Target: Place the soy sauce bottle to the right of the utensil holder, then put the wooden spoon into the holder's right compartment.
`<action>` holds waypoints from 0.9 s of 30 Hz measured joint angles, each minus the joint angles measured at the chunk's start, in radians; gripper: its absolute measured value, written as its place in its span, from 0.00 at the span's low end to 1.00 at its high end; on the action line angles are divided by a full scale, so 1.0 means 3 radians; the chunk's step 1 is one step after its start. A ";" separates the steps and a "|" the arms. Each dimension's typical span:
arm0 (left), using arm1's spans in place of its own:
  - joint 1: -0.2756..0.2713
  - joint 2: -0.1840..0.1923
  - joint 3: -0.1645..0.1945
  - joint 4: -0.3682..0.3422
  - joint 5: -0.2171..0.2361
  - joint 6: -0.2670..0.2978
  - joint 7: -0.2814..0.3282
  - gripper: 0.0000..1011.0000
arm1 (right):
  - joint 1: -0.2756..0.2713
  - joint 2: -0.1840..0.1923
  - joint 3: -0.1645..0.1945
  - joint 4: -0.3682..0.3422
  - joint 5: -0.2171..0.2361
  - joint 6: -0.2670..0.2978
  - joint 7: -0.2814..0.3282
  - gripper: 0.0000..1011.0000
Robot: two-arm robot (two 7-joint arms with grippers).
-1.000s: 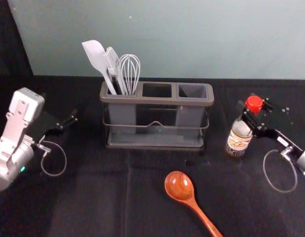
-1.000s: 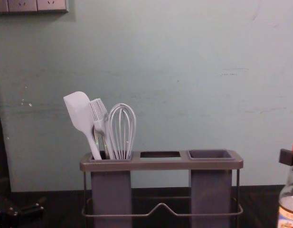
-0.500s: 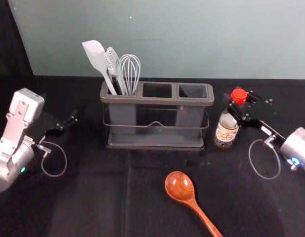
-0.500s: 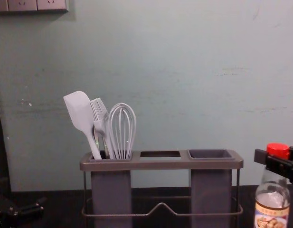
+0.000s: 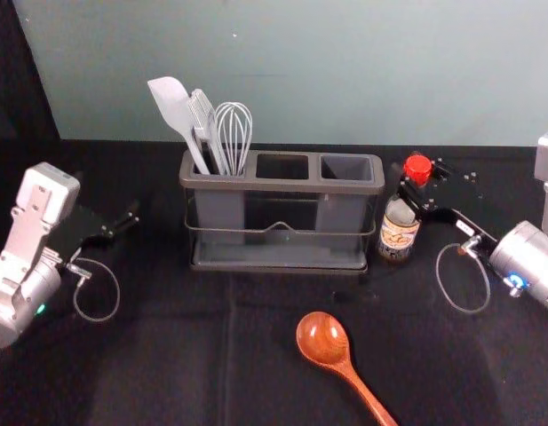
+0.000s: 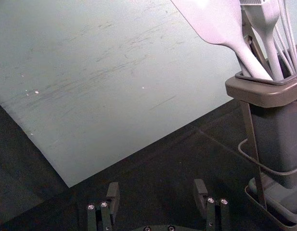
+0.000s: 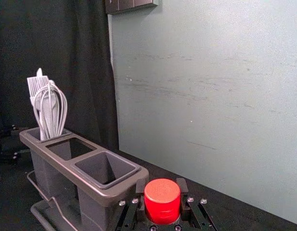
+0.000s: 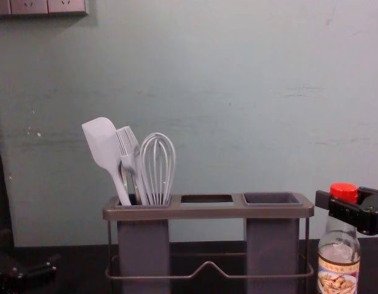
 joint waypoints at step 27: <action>0.0000 0.0000 0.0000 0.0000 0.0000 0.0000 0.0000 0.99 | -0.0391 0.0141 0.0292 -0.0858 0.0185 0.0142 -0.0206 0.99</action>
